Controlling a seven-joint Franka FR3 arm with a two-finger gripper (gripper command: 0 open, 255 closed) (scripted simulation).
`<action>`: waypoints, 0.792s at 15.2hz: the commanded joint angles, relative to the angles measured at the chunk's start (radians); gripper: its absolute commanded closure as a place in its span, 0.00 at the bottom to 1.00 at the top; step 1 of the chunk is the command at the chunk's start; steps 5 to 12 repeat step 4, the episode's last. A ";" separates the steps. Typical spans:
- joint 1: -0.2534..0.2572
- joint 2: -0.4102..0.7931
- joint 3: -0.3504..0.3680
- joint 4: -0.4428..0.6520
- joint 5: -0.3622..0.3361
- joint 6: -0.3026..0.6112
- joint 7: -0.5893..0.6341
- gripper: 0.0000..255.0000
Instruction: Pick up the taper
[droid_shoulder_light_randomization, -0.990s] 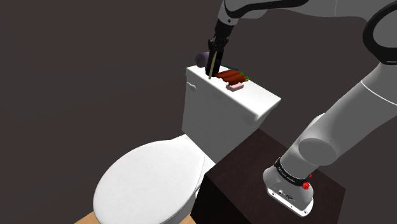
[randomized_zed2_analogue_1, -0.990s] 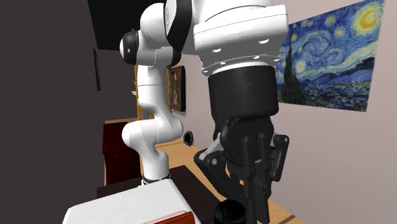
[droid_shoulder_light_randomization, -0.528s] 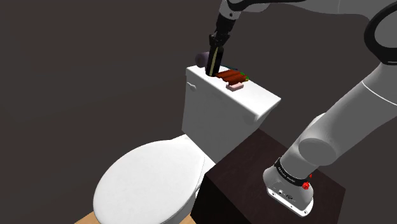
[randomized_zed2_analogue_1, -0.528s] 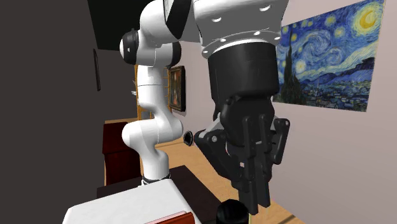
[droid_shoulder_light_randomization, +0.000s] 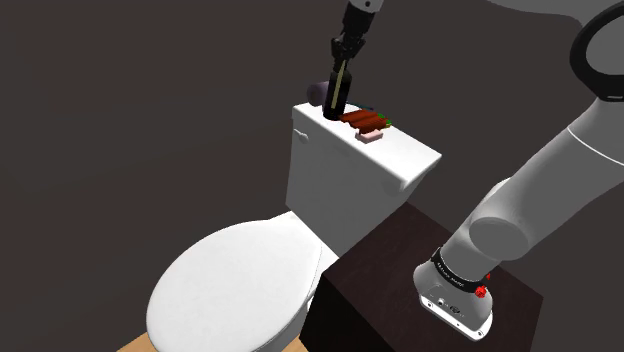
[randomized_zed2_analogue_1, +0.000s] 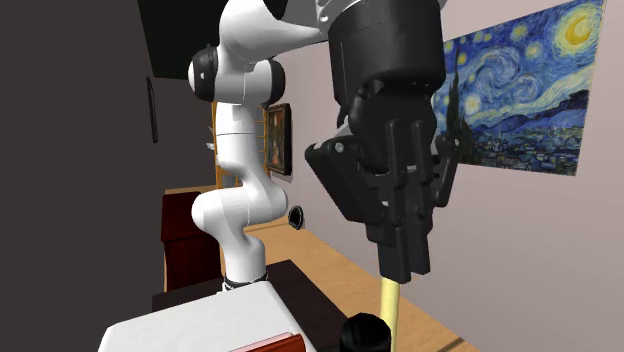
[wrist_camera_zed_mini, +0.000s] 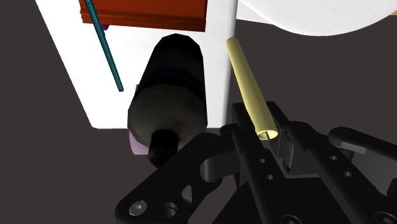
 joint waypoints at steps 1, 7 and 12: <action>-0.001 0.002 -0.001 0.031 0.000 -0.030 -0.001 1.00; -0.001 0.004 -0.001 0.049 0.000 -0.046 -0.001 1.00; -0.001 0.004 -0.001 0.049 0.000 -0.046 -0.001 1.00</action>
